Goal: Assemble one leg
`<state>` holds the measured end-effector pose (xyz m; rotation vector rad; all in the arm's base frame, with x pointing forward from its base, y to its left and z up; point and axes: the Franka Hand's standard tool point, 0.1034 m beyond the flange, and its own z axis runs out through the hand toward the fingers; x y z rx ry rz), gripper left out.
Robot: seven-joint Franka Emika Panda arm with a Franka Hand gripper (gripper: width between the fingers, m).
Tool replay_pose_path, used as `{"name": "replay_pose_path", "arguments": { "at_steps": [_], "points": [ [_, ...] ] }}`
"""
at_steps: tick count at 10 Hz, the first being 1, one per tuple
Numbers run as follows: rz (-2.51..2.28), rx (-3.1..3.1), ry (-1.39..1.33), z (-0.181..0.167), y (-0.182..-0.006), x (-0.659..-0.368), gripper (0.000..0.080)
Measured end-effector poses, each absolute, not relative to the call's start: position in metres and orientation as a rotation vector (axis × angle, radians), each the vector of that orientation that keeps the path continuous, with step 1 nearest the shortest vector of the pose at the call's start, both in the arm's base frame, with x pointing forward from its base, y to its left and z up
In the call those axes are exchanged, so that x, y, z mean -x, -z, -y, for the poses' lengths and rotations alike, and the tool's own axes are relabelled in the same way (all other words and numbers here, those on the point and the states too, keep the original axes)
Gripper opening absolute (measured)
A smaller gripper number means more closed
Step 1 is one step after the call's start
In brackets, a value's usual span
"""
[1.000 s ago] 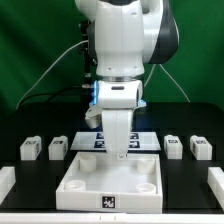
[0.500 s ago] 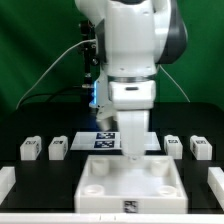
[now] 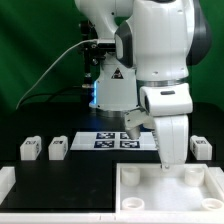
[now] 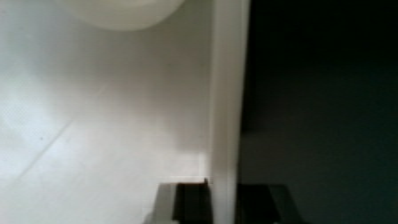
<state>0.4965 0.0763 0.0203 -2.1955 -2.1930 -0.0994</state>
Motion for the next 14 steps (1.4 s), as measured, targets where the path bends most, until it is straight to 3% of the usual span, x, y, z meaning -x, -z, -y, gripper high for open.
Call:
{"name": "replay_pose_path", "arguments": {
  "at_steps": [5, 6, 7, 9, 14],
  "points": [
    [2.144, 2.23, 0.07, -0.0755, -0.0197, -0.4958, 0.0066],
    [2.143, 2.23, 0.069, -0.0753, -0.0196, -0.4958, 0.0251],
    [2.143, 2.231, 0.069, -0.0751, -0.0195, -0.4957, 0.0251],
    [2.141, 2.232, 0.069, -0.0746, -0.0193, -0.4957, 0.0591],
    [2.138, 2.234, 0.068, -0.0735, -0.019, -0.4957, 0.0649]
  ]
}}
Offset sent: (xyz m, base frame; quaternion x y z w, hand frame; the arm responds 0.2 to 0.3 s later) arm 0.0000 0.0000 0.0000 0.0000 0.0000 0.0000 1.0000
